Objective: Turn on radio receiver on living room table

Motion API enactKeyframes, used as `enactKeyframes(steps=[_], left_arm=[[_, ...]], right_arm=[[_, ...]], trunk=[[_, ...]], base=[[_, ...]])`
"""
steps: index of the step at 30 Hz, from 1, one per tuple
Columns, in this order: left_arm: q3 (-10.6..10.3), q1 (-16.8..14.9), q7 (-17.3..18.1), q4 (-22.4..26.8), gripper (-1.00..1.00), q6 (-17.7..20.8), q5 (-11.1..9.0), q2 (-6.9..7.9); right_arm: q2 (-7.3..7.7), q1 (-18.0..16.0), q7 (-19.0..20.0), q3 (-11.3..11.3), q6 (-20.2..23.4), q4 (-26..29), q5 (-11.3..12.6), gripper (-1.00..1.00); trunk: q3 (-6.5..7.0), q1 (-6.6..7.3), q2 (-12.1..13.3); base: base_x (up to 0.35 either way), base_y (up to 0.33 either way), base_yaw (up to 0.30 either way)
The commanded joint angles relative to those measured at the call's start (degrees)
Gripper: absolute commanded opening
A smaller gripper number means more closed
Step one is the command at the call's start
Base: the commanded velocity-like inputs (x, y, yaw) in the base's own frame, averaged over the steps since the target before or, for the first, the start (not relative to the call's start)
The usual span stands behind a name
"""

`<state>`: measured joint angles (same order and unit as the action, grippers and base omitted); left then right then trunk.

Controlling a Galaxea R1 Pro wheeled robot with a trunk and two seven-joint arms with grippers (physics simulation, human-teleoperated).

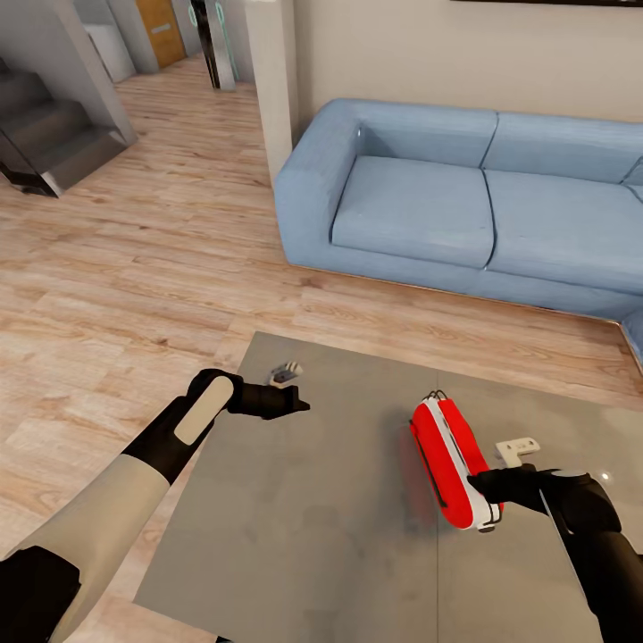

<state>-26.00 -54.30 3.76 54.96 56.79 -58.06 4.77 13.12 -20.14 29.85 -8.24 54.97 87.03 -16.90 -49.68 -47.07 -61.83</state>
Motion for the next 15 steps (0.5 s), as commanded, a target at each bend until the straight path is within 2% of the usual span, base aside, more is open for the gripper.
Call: enactKeyframes(steps=[1, 15], left_arm=[[0.0, 0.0, 0.0, 0.0, -1.0, 0.0, 0.0, -0.02], [0.0, 0.0, 0.0, 0.0, -1.0, 0.0, 0.0, -0.04]], right_arm=[[-0.02, 0.0, 0.0, 0.0, -0.2, -0.6, -0.3, -1.0], [0.0, 0.0, 0.1, -0.1, -0.2, -0.5, -0.2, -1.0]], trunk=[[0.0, -0.02, 0.0], [0.0, -0.02, 0.0]], base=[[0.0, 0.0, 0.0], [0.0, 0.0, 0.0]])
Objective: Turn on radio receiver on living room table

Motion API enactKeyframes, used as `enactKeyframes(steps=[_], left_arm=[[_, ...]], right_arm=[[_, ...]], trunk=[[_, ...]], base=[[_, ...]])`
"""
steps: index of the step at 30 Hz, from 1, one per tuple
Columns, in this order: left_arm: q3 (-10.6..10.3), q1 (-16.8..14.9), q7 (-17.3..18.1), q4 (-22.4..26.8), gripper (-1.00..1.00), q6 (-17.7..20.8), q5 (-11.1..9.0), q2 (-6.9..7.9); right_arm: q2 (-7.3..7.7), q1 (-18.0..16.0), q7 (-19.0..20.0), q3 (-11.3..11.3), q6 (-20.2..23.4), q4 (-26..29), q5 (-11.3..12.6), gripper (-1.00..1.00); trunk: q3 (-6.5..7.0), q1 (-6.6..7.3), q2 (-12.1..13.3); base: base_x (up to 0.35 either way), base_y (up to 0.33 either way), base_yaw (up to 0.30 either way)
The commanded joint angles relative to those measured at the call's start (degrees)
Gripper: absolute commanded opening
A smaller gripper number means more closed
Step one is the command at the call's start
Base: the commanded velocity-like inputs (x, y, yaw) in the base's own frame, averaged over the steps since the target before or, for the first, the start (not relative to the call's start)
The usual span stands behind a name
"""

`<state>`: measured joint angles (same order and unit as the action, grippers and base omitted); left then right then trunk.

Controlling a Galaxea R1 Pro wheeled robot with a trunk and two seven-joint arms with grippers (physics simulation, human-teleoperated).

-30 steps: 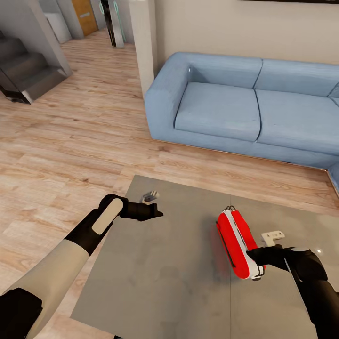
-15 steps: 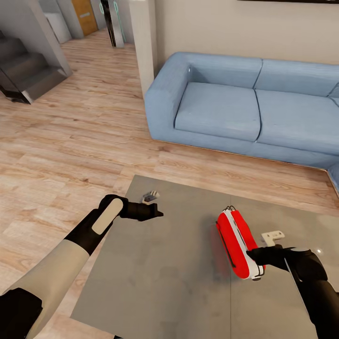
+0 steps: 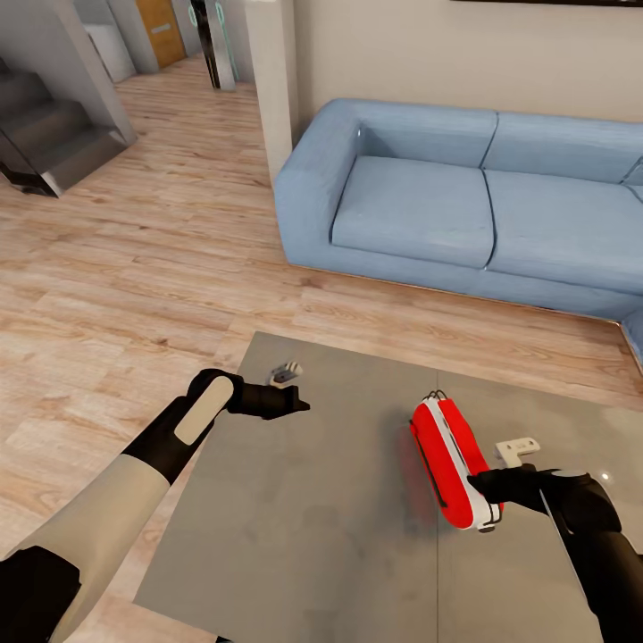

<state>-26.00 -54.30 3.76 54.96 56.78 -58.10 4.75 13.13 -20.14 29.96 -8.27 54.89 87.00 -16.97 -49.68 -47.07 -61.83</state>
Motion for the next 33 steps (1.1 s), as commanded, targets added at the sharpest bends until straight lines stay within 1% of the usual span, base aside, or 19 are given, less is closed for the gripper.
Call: enactKeyframes(steps=[1, 18, 19, 33], left_arm=[[0.0, 0.0, 0.0, 0.0, -1.0, 0.0, 0.0, -0.02], [0.0, 0.0, 0.0, 0.0, -1.0, 0.0, 0.0, -0.12], [0.0, 0.0, 0.0, 0.0, -1.0, 0.0, 0.0, -0.11], [0.0, 0.0, 0.0, 0.0, -1.0, 0.0, 0.0, -0.09]], right_arm=[[0.01, 0.0, 0.0, 0.0, -0.2, -0.5, -0.2, -1.0], [0.04, 0.0, 0.3, -0.4, -0.1, -0.3, -0.2, -1.0], [0.04, 0.0, 0.3, -0.4, -0.1, -0.3, -0.2, 1.0], [0.05, 0.0, 0.3, -0.4, -0.1, -0.3, -0.1, 1.0]], trunk=[[0.0, -0.02, 0.0], [0.0, -0.02, 0.0], [0.0, -0.02, 0.0], [0.0, -0.02, 0.0]], base=[[0.0, 0.0, 0.0], [0.0, 0.0, 0.0], [0.0, 0.0, 0.0], [0.0, 0.0, 0.0]])
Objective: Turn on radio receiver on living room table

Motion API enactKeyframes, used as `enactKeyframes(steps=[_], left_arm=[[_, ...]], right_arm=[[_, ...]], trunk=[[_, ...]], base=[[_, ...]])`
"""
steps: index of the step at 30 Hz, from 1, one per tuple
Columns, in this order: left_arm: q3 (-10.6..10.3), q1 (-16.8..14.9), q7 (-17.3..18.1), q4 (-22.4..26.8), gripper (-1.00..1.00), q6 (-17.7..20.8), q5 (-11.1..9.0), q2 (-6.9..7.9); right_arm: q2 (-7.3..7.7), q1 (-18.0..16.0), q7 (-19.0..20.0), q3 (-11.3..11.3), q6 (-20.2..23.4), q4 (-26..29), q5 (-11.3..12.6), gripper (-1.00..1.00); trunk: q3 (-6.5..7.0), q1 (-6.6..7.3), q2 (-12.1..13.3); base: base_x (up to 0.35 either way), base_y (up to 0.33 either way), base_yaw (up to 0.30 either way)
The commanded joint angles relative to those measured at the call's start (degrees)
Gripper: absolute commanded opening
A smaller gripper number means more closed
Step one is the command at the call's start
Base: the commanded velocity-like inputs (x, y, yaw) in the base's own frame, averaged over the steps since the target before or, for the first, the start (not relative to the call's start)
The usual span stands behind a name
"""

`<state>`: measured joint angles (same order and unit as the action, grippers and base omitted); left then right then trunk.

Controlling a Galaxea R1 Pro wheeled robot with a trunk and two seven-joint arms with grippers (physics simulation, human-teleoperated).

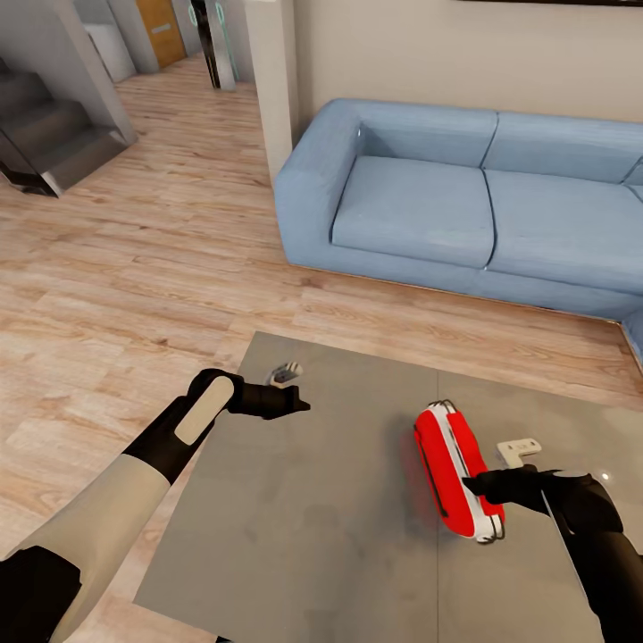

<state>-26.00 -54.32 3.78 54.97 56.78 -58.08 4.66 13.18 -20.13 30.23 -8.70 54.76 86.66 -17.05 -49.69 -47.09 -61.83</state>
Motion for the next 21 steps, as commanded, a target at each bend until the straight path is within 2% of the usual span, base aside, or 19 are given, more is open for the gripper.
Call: enactKeyframes(steps=[1, 21], left_arm=[[0.0, 0.0, 0.0, 0.0, -1.0, 0.0, 0.0, 0.0], [0.0, 0.0, 0.0, 0.1, -1.0, 0.0, 0.0, -0.02]], right_arm=[[0.0, 0.0, 0.0, 0.0, 0.0, 0.0, 0.0, 1.0], [0.31, 0.0, 0.2, 0.0, 0.2, 1.2, 0.0, 1.0]], trunk=[[0.0, 0.0, 0.0], [0.0, 0.0, 0.0]], base=[[0.0, 0.0, 0.0], [0.0, 0.0, 0.0]])
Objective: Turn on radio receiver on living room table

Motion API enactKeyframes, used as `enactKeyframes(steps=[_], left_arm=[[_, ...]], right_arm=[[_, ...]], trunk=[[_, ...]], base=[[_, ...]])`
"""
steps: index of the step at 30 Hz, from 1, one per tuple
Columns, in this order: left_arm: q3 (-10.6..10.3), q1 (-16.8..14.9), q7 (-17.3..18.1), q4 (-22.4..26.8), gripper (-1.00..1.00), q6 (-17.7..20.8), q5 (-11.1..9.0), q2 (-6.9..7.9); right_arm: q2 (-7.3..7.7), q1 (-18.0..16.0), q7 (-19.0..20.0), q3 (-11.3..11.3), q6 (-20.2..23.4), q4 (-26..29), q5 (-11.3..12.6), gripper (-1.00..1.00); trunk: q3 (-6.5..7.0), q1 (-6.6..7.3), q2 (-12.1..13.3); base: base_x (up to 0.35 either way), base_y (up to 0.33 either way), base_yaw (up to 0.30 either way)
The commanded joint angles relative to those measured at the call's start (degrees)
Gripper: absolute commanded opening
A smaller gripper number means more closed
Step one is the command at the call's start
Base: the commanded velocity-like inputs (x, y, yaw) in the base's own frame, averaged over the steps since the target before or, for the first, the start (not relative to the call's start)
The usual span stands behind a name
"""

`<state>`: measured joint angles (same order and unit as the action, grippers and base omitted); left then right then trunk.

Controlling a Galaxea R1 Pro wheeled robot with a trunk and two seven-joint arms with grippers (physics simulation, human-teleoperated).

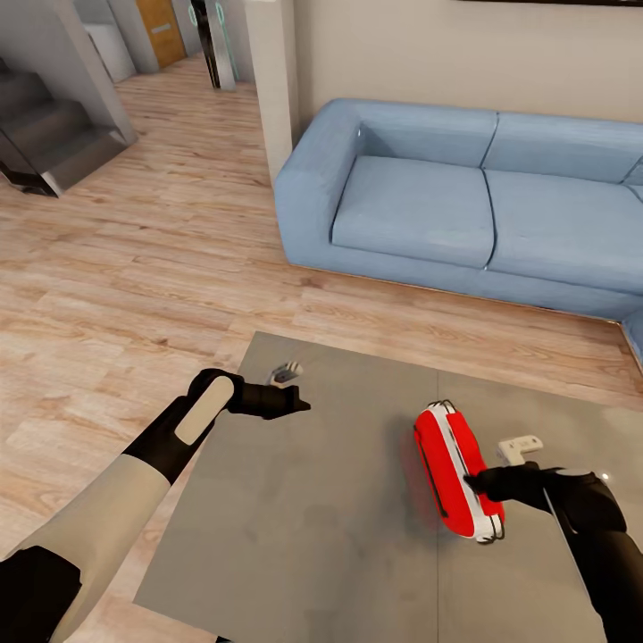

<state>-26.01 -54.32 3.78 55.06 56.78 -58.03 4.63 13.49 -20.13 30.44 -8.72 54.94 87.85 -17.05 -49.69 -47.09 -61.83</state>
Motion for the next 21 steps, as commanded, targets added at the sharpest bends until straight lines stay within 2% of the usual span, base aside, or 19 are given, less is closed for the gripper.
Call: enactKeyframes(steps=[1, 5, 12, 16, 21], left_arm=[[0.0, 0.0, 0.0, 0.0, -1.0, 0.0, 0.0, -0.01], [0.0, 0.0, 0.0, 0.1, -1.0, 0.0, 0.0, -0.05], [0.0, 0.0, 0.0, 0.2, -1.0, 0.0, 0.0, -0.06], [0.0, 0.0, -0.1, 0.2, -1.0, 0.0, 0.0, -0.06], [0.0, 0.0, -0.1, 0.2, -1.0, 0.0, 0.2, -0.13]], right_arm=[[0.03, 0.0, 0.0, 0.0, 0.1, 0.3, 0.0, 1.0], [0.21, 0.0, 0.6, -0.2, 0.5, 1.5, 0.0, 1.0], [0.74, 0.0, 3.9, -3.1, 1.9, 2.0, 0.1, 1.0], [2.57, -0.1, 7.4, -4.2, 4.6, 2.1, 0.1, 1.0], [6.32, 0.0, 12.5, -4.9, 5.1, 2.3, 0.1, 1.0]], trunk=[[0.0, 0.0, 0.0], [0.0, 0.0, 0.0], [0.0, 0.0, 0.0], [0.0, 0.0, 0.0], [0.0, 0.0, 0.0]], base=[[0.0, 0.0, 0.0], [0.0, 0.0, 0.0], [0.0, 0.0, 0.0], [0.0, 0.0, 0.0], [0.0, 0.0, 0.0]])
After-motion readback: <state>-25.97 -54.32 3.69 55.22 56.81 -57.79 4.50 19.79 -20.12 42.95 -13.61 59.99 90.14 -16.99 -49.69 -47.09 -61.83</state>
